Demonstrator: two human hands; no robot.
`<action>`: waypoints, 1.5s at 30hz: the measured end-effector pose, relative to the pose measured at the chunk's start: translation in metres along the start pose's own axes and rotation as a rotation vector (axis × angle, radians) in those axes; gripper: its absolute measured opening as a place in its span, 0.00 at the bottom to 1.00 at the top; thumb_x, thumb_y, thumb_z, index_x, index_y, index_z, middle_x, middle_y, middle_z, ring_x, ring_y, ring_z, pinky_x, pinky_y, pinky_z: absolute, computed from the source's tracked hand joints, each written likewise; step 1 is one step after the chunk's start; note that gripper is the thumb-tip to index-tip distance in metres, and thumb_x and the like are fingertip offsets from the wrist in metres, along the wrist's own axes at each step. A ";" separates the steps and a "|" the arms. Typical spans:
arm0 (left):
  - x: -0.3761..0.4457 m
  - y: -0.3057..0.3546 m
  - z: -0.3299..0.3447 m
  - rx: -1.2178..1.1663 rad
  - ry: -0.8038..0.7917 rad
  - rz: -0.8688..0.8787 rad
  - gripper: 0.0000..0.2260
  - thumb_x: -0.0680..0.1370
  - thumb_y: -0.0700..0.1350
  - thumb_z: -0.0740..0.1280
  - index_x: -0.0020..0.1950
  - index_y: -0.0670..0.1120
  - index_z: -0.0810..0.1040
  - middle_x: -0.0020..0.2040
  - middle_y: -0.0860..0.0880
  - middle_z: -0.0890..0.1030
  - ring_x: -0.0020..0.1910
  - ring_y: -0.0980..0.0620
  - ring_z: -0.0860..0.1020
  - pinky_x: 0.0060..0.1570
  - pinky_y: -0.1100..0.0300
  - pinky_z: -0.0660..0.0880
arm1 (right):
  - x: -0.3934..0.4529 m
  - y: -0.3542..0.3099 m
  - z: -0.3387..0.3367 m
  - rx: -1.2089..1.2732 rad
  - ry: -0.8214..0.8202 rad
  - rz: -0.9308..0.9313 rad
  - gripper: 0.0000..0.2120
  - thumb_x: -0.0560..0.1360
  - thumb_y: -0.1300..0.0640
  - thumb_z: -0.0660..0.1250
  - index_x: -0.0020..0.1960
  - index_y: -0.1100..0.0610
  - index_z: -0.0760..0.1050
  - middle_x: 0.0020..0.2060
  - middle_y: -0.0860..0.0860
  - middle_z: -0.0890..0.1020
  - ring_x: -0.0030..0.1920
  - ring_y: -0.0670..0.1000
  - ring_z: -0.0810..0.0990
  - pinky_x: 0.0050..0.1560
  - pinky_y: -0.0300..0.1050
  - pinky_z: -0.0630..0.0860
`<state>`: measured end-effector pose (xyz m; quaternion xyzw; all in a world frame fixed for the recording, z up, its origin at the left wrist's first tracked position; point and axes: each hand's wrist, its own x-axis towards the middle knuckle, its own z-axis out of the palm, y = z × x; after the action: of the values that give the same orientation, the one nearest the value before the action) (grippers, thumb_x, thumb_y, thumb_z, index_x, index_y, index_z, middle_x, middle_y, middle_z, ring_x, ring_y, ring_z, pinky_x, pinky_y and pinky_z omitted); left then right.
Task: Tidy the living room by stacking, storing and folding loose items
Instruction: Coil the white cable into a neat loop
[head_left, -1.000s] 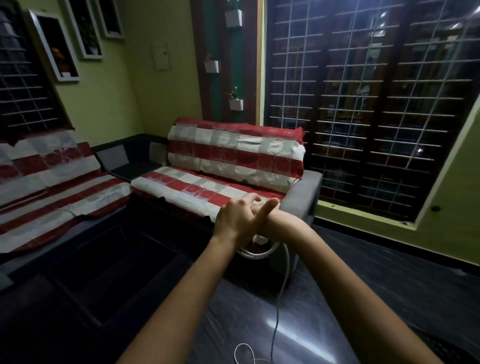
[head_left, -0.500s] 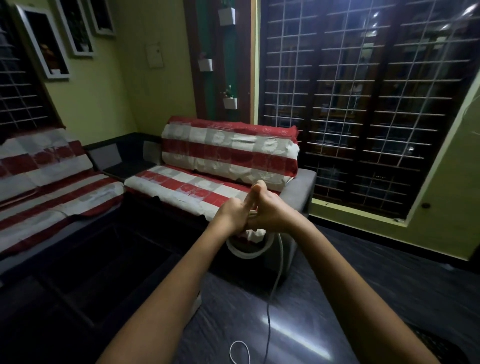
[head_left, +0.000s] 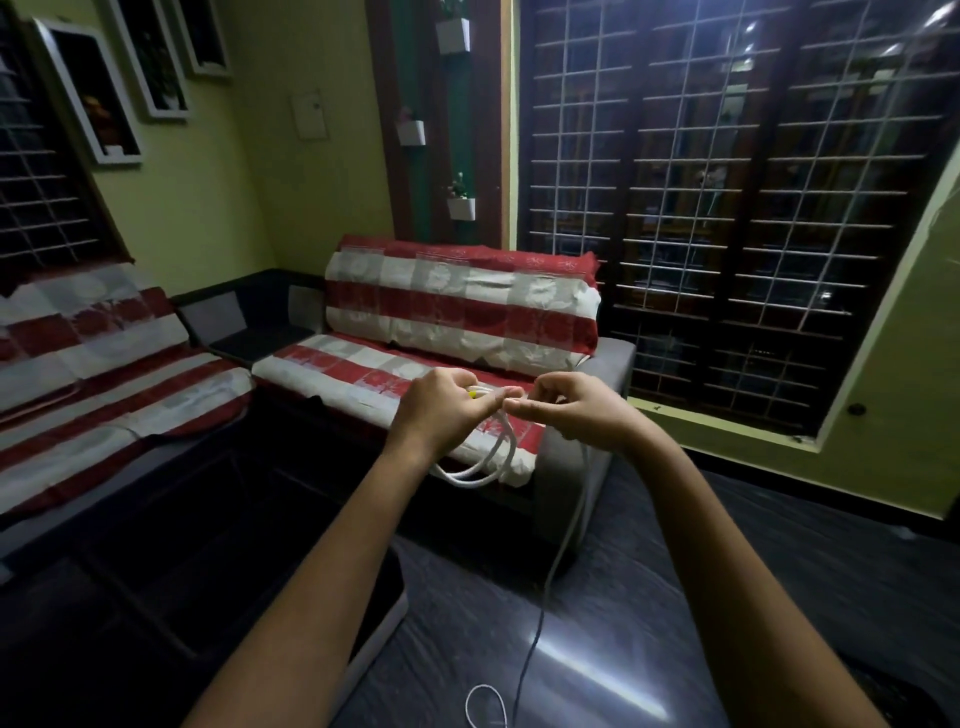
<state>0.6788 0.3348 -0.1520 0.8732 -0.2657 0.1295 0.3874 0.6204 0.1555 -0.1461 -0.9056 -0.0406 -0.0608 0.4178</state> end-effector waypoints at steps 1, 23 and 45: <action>0.000 0.001 0.002 0.035 0.077 0.003 0.23 0.70 0.64 0.70 0.28 0.47 0.70 0.26 0.52 0.73 0.27 0.56 0.71 0.29 0.59 0.64 | 0.001 0.000 0.004 0.014 0.063 -0.027 0.29 0.62 0.32 0.69 0.45 0.58 0.77 0.34 0.48 0.76 0.33 0.44 0.72 0.34 0.41 0.70; -0.035 0.039 0.043 -1.098 0.479 -0.354 0.25 0.70 0.66 0.61 0.50 0.45 0.76 0.31 0.43 0.76 0.28 0.47 0.75 0.28 0.52 0.72 | 0.002 -0.030 0.099 0.816 0.836 -0.094 0.16 0.82 0.46 0.53 0.42 0.53 0.71 0.30 0.48 0.70 0.30 0.45 0.67 0.32 0.43 0.67; -0.026 0.026 0.016 -1.172 0.132 -0.264 0.40 0.66 0.74 0.63 0.70 0.49 0.68 0.61 0.45 0.78 0.57 0.45 0.80 0.46 0.45 0.80 | 0.023 -0.030 0.030 0.047 0.745 -0.488 0.15 0.80 0.52 0.58 0.46 0.62 0.75 0.29 0.43 0.75 0.27 0.41 0.77 0.26 0.31 0.70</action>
<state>0.6436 0.3178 -0.1583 0.5303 -0.1577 -0.0338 0.8323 0.6412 0.1983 -0.1390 -0.7759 -0.1014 -0.4789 0.3979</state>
